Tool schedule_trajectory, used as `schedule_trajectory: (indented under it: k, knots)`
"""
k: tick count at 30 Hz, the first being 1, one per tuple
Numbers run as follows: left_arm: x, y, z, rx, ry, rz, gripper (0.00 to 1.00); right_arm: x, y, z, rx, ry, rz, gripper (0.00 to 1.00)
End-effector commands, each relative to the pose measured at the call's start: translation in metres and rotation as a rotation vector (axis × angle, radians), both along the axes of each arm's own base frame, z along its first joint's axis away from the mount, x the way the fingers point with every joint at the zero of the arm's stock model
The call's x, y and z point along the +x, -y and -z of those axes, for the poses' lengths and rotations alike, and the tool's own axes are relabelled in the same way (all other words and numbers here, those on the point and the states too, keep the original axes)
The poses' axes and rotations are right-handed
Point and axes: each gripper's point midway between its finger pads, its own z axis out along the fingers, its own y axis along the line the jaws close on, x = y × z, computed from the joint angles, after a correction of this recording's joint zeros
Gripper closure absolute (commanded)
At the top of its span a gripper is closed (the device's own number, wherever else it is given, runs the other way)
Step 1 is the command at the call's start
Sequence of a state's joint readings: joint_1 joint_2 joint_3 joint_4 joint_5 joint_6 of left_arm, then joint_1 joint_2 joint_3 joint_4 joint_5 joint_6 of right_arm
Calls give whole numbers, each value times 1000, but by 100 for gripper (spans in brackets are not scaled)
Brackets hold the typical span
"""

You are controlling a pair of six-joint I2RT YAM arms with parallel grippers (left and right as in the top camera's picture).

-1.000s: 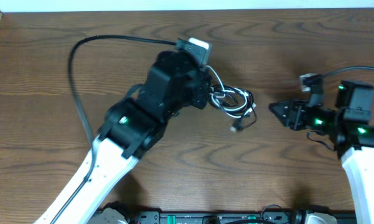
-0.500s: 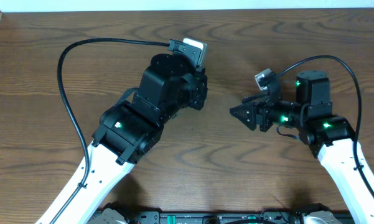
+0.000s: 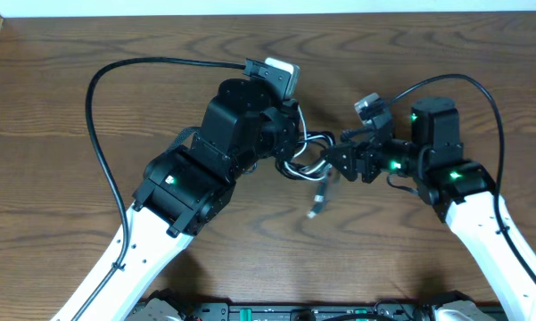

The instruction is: Untangle cables

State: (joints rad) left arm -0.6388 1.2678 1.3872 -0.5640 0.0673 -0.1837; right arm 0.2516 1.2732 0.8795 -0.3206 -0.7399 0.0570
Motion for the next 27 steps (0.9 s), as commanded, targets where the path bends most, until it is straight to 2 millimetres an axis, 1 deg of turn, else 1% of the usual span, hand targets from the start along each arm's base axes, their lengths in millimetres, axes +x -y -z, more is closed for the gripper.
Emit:
schedule_trajectory:
  k: [1, 4, 8, 15, 18, 19, 20, 21, 22, 27]
  knots:
    - [-8, 3, -14, -54, 7, 21, 92, 0, -12, 9, 0, -16, -27, 35]
    - [-13, 8, -16, -77, -8, 54, 92, 5, -21, 11, 21, -22, -32, 36]
    - [-14, 8, -16, -82, -11, 56, 92, 10, -38, 15, 47, -27, -48, 36]
    - [-14, 8, -16, -83, -11, 53, 92, 7, -53, 13, 68, -20, -75, 37]
    - [-14, 8, -16, -83, -12, 53, 92, 8, -55, 12, 61, -7, -69, 37]
    - [-14, 9, -16, -85, -13, 55, 92, 10, -55, 13, 55, -8, -48, 42]
    - [-14, 9, -16, -91, -19, 50, 92, 14, -53, 14, 46, -11, -21, 59]
    - [-14, 9, -16, -95, -22, 48, 92, 16, -52, 16, 36, -9, -2, 96]
    - [-14, 9, -16, -97, -23, 47, 92, 18, -51, 17, 27, -7, 11, 99]
    - [-14, 8, -16, -95, -22, 45, 92, 25, -46, 19, 17, -16, 69, 99]
